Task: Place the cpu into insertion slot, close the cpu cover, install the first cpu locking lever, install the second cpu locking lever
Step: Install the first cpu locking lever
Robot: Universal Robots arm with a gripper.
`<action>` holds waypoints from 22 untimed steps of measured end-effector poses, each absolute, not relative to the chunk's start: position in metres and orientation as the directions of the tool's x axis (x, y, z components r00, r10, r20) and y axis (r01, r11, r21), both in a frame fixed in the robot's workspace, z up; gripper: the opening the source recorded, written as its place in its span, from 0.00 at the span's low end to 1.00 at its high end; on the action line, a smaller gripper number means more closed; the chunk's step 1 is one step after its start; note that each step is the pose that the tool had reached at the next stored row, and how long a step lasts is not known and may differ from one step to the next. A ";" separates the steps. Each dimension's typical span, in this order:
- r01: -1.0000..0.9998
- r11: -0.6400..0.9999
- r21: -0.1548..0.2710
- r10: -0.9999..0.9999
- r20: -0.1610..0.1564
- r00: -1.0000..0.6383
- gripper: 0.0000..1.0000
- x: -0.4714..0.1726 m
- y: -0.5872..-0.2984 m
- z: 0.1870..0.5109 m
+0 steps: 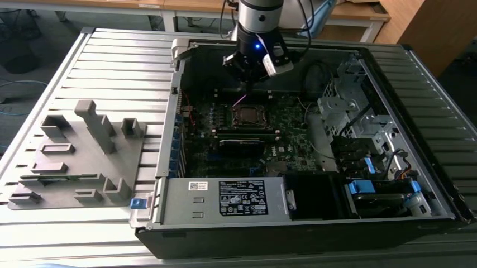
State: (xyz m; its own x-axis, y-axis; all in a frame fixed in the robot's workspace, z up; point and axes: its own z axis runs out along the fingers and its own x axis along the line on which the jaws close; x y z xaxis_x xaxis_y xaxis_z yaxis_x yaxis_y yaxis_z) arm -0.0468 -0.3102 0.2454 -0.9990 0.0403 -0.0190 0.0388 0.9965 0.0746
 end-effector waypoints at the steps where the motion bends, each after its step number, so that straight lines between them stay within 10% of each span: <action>1: 0.039 0.996 0.074 0.040 -0.019 -0.999 0.11 -0.046 -0.310 0.245; 22: 0.039 0.996 0.075 0.041 -0.019 -0.999 0.11 -0.043 -0.310 0.241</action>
